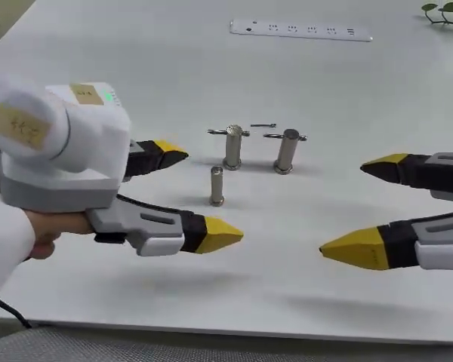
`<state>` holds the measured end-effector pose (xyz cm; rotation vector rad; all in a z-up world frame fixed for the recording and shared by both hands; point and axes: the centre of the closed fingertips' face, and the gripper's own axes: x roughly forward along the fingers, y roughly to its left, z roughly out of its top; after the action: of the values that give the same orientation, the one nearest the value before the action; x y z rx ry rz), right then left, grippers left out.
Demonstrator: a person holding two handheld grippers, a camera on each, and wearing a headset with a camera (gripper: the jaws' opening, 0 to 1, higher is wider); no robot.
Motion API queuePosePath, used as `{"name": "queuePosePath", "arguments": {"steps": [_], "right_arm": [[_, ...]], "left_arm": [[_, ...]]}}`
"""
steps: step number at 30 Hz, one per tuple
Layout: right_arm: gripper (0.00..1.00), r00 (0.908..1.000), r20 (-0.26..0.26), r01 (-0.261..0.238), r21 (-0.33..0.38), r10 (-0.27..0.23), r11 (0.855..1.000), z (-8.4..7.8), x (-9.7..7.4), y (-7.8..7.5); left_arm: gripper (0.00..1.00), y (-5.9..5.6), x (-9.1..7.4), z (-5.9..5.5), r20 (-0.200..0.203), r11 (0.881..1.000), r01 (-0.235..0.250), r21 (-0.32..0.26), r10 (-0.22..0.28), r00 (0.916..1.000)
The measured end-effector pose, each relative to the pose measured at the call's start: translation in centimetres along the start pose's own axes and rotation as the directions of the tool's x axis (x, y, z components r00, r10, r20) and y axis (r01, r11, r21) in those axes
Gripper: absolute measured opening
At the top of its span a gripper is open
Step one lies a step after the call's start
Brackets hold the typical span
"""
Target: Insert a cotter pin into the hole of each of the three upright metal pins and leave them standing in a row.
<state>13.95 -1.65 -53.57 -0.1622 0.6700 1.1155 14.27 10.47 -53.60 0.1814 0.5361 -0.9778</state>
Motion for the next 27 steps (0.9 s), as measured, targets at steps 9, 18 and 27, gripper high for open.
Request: {"name": "queuePosePath", "arguments": {"steps": [9,18,27], "right_arm": [[0.86,0.9996,-0.027,0.012,-0.026,-0.013,1.0,0.2,-0.6,-1.1],[0.85,0.9955,-0.085,0.031,-0.118,-0.042,0.992,1.5,-1.8,-3.8],[0.75,0.9886,-0.131,0.042,-0.241,-0.075,0.97,4.2,-1.3,-7.3]], "left_arm": [[0.99,-0.8,-1.6,-1.4,-0.024,0.999,0.03,0.021,-0.03,0.9993],[0.99,-1.2,-3.0,-2.2,-0.007,0.999,0.021,-0.045,-0.022,0.9997],[0.99,-0.6,-4.5,-2.0,0.019,0.996,-0.017,-0.091,0.018,0.9997]]}}
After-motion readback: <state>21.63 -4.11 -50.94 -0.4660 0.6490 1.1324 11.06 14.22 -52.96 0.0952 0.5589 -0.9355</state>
